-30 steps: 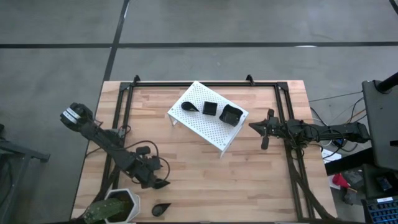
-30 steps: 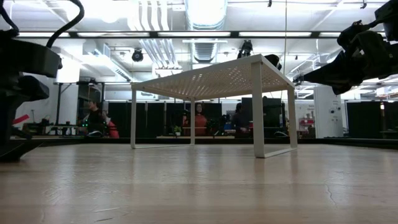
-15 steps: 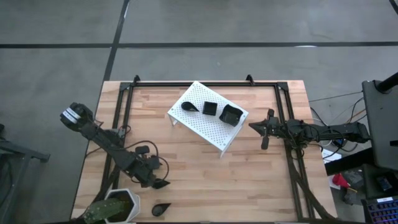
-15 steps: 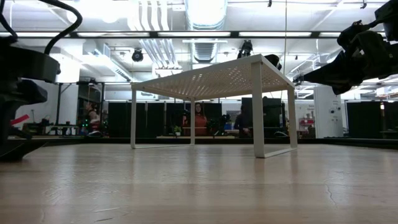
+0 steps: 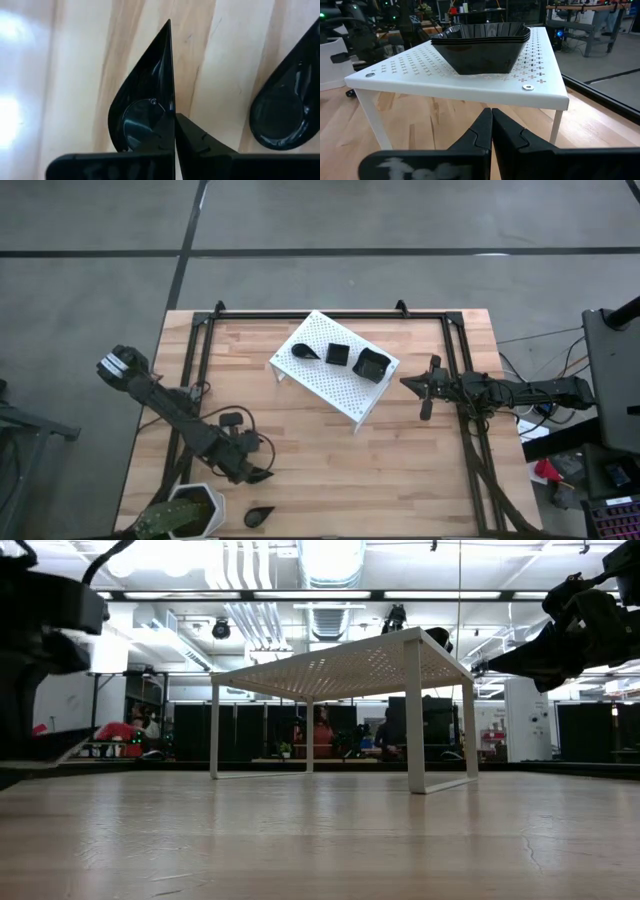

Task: Pick & Place Mini shaped plates
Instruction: Stack the drop shaped plate on top of the other drop shaped plate on the shelf

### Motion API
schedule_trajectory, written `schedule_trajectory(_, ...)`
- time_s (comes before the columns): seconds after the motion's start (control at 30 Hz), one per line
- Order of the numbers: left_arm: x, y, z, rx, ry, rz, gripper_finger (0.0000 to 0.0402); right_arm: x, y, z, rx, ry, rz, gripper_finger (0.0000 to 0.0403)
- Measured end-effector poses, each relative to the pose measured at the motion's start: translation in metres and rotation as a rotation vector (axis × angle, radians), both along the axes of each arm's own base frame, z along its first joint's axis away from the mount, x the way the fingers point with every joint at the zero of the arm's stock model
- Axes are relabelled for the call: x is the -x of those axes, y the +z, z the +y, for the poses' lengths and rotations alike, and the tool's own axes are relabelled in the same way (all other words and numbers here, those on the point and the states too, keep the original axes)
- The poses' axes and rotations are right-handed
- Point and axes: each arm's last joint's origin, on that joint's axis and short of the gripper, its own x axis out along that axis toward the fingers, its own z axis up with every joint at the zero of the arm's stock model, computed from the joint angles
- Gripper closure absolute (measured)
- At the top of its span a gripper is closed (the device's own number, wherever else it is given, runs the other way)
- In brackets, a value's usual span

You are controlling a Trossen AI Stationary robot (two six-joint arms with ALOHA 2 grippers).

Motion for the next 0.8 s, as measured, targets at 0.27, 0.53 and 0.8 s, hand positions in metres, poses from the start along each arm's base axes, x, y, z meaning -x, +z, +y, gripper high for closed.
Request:
schedule_trajectory(0.27, -0.008, 0.023, 0.006, -0.085, -0.024, 0.023, 0.0401, 0.0, 0.0, 0.0, 0.0, 0.0, 0.0, 0.0394)
schedule_trajectory(0.53, -0.033, 0.062, 0.024, -0.16, -0.078, 0.003, 0.0401, 0.0, 0.0, 0.0, 0.0, 0.0, 0.0, 0.0394)
schedule_trajectory(0.8, -0.061, 0.097, 0.062, -0.199, -0.11, -0.016, 0.0401, 0.0, 0.0, 0.0, 0.0, 0.0, 0.0, 0.0394)
